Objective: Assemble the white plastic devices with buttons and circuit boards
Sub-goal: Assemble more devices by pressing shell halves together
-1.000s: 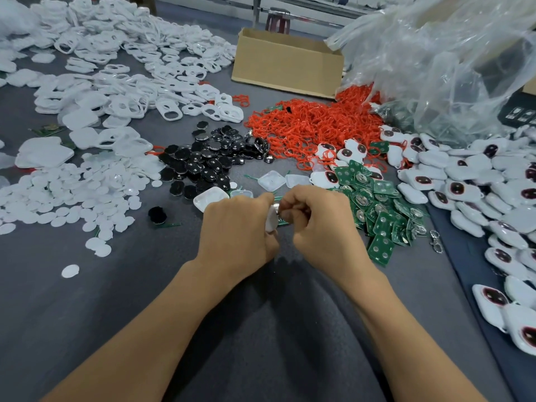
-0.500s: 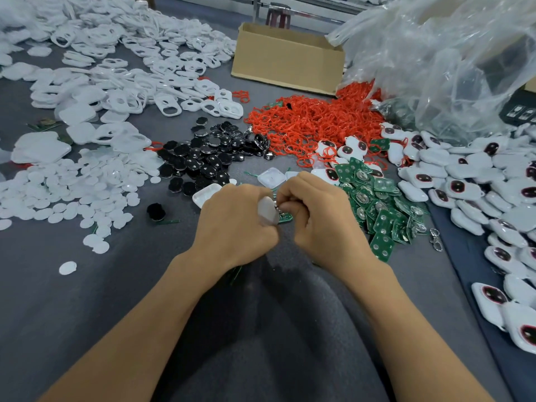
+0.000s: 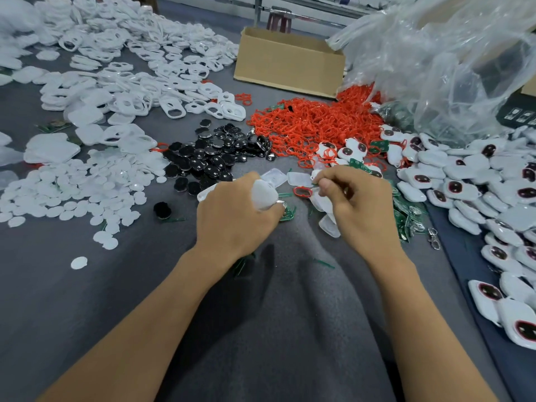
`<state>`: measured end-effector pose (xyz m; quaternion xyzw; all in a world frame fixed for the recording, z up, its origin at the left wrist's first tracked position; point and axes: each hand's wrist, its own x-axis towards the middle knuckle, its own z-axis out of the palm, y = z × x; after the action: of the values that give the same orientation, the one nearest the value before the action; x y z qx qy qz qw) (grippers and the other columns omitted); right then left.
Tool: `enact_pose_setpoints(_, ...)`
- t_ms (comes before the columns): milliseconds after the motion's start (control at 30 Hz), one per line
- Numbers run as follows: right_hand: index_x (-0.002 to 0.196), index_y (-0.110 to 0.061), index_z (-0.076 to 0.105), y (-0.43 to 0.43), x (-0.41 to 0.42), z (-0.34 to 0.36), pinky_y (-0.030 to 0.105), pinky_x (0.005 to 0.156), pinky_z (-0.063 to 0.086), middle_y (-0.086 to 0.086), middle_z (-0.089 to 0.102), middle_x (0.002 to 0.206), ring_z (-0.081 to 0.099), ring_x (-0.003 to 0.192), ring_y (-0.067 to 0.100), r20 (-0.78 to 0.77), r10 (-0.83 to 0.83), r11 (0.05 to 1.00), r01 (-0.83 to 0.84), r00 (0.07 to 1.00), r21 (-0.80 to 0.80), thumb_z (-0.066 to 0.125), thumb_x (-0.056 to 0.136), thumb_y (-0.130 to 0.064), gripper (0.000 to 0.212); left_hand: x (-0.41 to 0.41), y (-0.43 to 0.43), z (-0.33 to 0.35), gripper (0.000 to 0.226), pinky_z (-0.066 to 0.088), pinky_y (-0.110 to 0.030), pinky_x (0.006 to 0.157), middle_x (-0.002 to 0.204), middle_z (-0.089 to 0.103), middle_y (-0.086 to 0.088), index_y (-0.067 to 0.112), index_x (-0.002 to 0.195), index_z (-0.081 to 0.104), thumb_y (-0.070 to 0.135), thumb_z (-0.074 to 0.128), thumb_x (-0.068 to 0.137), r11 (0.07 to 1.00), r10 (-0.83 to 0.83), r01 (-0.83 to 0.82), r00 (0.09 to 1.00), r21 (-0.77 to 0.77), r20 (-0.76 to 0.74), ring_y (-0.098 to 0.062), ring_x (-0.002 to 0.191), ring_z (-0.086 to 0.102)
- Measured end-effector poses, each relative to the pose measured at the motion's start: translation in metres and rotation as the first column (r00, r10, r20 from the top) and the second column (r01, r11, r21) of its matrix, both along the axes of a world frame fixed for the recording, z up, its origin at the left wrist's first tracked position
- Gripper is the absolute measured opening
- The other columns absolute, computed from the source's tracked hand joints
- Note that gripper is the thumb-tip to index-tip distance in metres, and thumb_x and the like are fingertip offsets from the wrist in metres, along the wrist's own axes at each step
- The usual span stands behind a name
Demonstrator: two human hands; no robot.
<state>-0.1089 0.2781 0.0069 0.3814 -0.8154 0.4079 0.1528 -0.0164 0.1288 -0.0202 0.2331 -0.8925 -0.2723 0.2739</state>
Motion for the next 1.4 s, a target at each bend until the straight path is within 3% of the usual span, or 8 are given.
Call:
enact_pose_setpoints(133, 0.083, -0.011, 0.071, 0.004, -0.004, -0.002, 0.029, 0.063, 0.043, 0.004, 0.068, 0.07, 0.059, 0.064, 0.013, 0.122, -0.007, 0.978, -0.018, 0.993, 0.206, 0.057, 0.093, -0.016, 0.018, -0.002, 0.003, -0.005, 0.045, 0.03, -0.03, 0.062, 0.084, 0.066, -0.003, 0.025, 0.096, 0.062, 0.065, 0.06, 0.076, 0.99, 0.064, -0.064, 0.998, -0.126, 0.0, -0.029, 0.083, 0.059)
enact_pose_setpoints(233, 0.085, -0.012, 0.071, 0.01, -0.011, 0.0, 0.027, 0.062, 0.045, 0.004, 0.068, 0.065, 0.058, 0.057, 0.008, 0.1, -0.157, 0.975, 0.138, 0.983, 0.175, 0.058, 0.091, -0.016, 0.014, -0.002, 0.002, -0.007, 0.043, 0.028, -0.03, 0.06, 0.078, 0.062, 0.001, 0.023, 0.091, 0.062, 0.063, 0.062, 0.076, 0.989, 0.073, -0.079, 0.996, -0.125, -0.047, -0.022, 0.072, 0.048)
enact_pose_setpoints(367, 0.094, -0.019, 0.069, 0.018, -0.016, 0.001, 0.034, 0.07, 0.048, 0.001, 0.069, 0.072, 0.061, 0.067, 0.018, 0.078, -0.313, 0.945, 0.302, 0.947, 0.126, 0.061, 0.083, -0.004, 0.02, -0.003, 0.003, -0.008, 0.034, 0.026, -0.03, 0.058, 0.066, 0.042, 0.013, 0.021, 0.082, 0.052, 0.05, 0.068, 0.076, 0.996, 0.004, -0.012, 0.996, -0.094, -0.094, -0.018, 0.068, 0.04)
enact_pose_setpoints(700, 0.087, -0.017, 0.072, 0.021, -0.018, -0.006, 0.031, 0.071, 0.047, 0.001, 0.071, 0.083, 0.063, 0.077, 0.02, 0.062, -0.298, 0.921, 0.269, 0.953, 0.281, 0.06, 0.08, -0.003, 0.02, -0.005, 0.001, -0.002, 0.041, 0.032, -0.034, 0.058, 0.069, 0.053, 0.006, 0.023, 0.086, 0.038, 0.053, 0.065, 0.079, 0.994, 0.016, 0.0, 0.989, 0.107, -0.15, -0.027, 0.07, 0.05)
enact_pose_setpoints(900, 0.104, -0.013, 0.07, 0.053, -0.022, 0.011, 0.031, 0.08, 0.045, 0.01, 0.07, 0.103, 0.061, 0.089, 0.025, -0.041, -0.487, 0.86, 0.487, 0.872, 0.152, 0.047, 0.073, 0.013, 0.047, -0.001, 0.013, -0.003, 0.032, 0.036, -0.029, 0.048, 0.068, 0.059, 0.0, 0.018, 0.089, 0.049, 0.042, 0.069, 0.082, 0.924, -0.191, 0.111, 0.963, -0.365, -0.191, -0.027, 0.062, 0.058)
enact_pose_setpoints(1033, 0.101, -0.01, 0.072, 0.088, -0.033, 0.024, 0.031, 0.082, 0.044, 0.016, 0.071, 0.099, 0.062, 0.092, 0.031, -0.005, -0.634, 0.75, 0.617, 0.773, 0.24, 0.047, 0.073, 0.012, 0.043, -0.001, 0.012, -0.005, 0.023, 0.036, -0.028, 0.042, 0.062, 0.058, 0.001, 0.014, 0.089, 0.057, 0.02, 0.075, 0.077, 0.883, -0.281, 0.162, 0.934, -0.44, -0.221, -0.026, 0.054, 0.055)
enact_pose_setpoints(1233, 0.083, -0.022, 0.071, 0.073, -0.028, 0.032, 0.017, 0.068, 0.043, 0.001, 0.07, 0.082, 0.062, 0.074, 0.014, 0.114, -0.379, 0.893, 0.331, 0.918, 0.305, 0.059, 0.083, 0.005, 0.03, -0.005, 0.008, -0.005, 0.015, 0.031, -0.027, 0.042, 0.048, 0.048, -0.002, 0.016, 0.086, 0.058, 0.015, 0.065, 0.073, 0.931, -0.229, 0.142, 0.944, -0.336, -0.236, -0.029, 0.043, 0.046)
enact_pose_setpoints(1400, 0.101, -0.019, 0.074, 0.018, -0.027, 0.021, 0.022, 0.076, 0.042, 0.004, 0.072, 0.1, 0.062, 0.089, 0.019, 0.074, -0.188, 0.836, 0.12, 0.979, 0.536, 0.056, 0.079, 0.003, 0.036, -0.013, 0.008, -0.008, 0.014, 0.043, -0.037, 0.047, 0.056, 0.057, -0.005, 0.015, 0.088, 0.058, 0.018, 0.071, 0.082, 0.951, -0.263, 0.203, 0.927, -0.231, -0.266, -0.033, 0.052, 0.05)
